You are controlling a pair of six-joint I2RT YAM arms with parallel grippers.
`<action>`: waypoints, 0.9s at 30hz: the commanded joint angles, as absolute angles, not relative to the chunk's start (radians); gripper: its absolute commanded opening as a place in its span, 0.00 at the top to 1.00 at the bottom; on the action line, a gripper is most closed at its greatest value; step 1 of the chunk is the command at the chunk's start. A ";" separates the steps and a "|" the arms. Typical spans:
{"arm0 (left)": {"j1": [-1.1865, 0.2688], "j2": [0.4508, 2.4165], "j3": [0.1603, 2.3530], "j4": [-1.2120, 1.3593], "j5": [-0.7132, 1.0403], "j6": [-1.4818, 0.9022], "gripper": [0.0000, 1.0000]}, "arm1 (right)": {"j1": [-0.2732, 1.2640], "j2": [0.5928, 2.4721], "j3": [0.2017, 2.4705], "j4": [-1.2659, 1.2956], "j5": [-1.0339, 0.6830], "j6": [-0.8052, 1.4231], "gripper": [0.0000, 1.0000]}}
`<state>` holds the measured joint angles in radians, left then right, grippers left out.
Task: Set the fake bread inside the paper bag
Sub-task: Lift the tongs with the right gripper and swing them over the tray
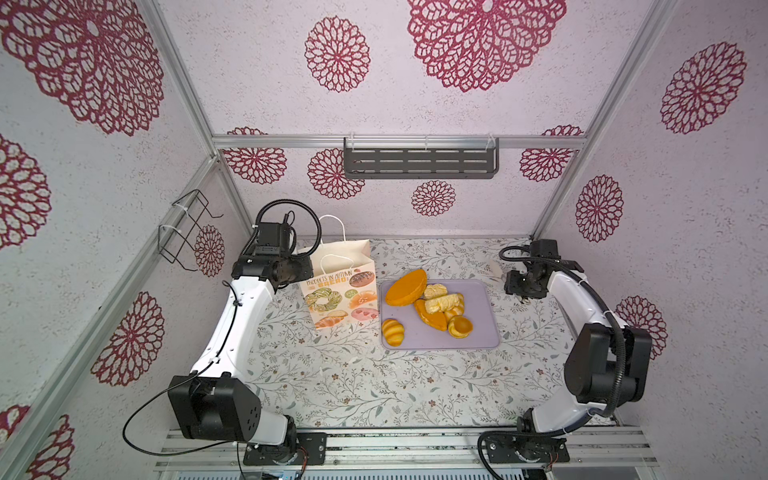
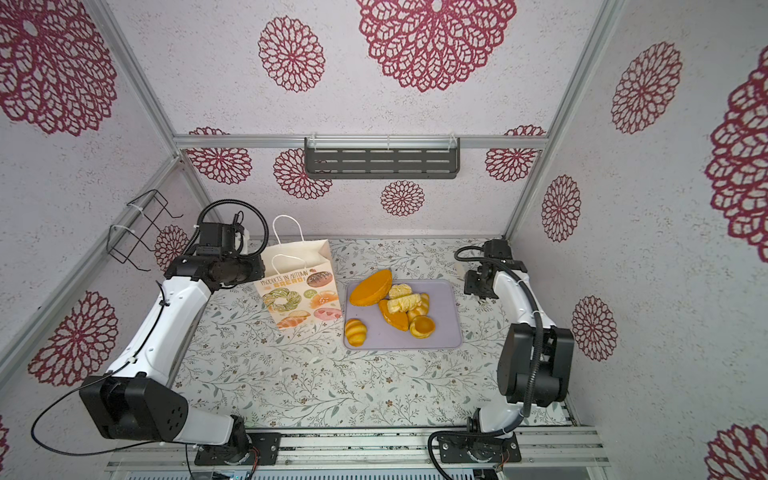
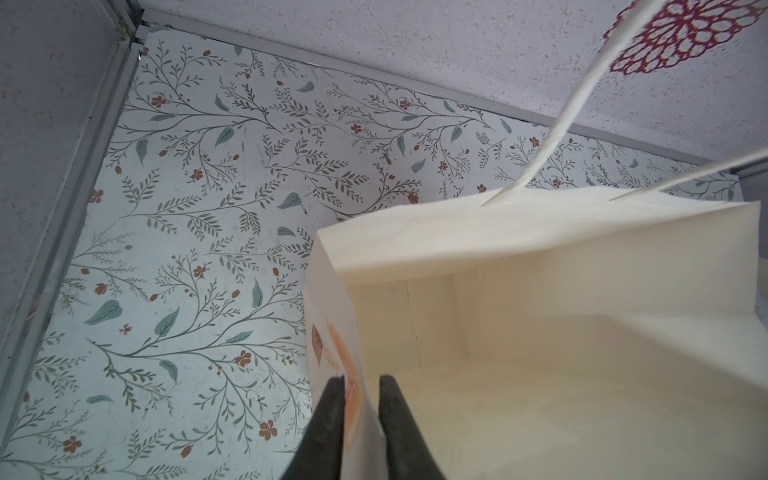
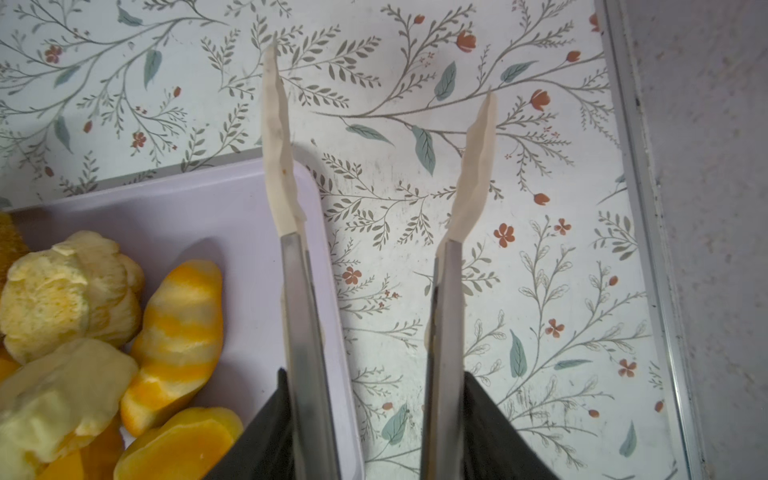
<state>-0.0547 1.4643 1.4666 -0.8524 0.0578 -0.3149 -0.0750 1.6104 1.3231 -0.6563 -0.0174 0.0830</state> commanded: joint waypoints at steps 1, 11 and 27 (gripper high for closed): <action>-0.062 1.443 1.455 -0.838 0.046 -0.310 0.80 | -0.065 1.529 1.311 -0.670 -0.056 0.132 0.42; -0.061 1.433 1.455 -0.837 0.040 -0.311 0.77 | 0.018 1.387 1.265 -0.705 -0.092 0.183 0.42; -0.063 1.407 1.447 -0.827 0.020 -0.311 0.72 | 0.162 1.187 1.217 -0.768 -0.155 0.238 0.41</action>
